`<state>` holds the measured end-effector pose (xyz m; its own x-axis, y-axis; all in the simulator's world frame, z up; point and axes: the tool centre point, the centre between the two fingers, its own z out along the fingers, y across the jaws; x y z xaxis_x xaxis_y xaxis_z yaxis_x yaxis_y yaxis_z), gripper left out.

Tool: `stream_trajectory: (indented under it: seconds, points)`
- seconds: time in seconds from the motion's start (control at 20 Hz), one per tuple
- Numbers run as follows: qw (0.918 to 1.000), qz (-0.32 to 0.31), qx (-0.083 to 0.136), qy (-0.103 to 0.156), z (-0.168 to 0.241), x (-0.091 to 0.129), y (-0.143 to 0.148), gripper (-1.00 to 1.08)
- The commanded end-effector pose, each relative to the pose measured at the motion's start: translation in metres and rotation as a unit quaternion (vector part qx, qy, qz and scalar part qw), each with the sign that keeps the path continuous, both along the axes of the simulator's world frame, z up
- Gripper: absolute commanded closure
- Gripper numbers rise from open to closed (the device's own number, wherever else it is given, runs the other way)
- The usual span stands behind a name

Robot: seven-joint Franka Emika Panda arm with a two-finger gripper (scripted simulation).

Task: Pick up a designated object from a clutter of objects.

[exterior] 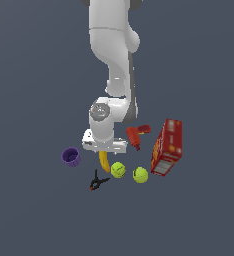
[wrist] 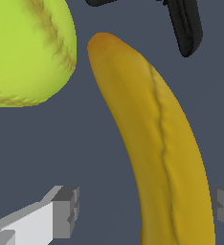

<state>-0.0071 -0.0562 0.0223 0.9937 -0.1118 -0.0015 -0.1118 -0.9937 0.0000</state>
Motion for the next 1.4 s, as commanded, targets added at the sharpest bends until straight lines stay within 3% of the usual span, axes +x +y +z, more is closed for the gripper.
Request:
stream_trajectory:
  seconds: [0.0, 0.05, 0.1, 0.8, 1.35]
  points:
    - [1.0, 0.0, 0.0, -0.001, -0.004, 0.001, 0.0, -0.92]
    - [1.0, 0.0, 0.0, -0.001, -0.004, 0.001, 0.0, -0.92]
    - [1.0, 0.0, 0.0, -0.001, -0.004, 0.001, 0.0, 1.08]
    - [1.0, -0.002, -0.001, -0.001, 0.002, 0.001, -0.005, 1.08]
    - [1.0, -0.002, -0.001, -0.001, 0.059, 0.014, -0.026, 1.08]
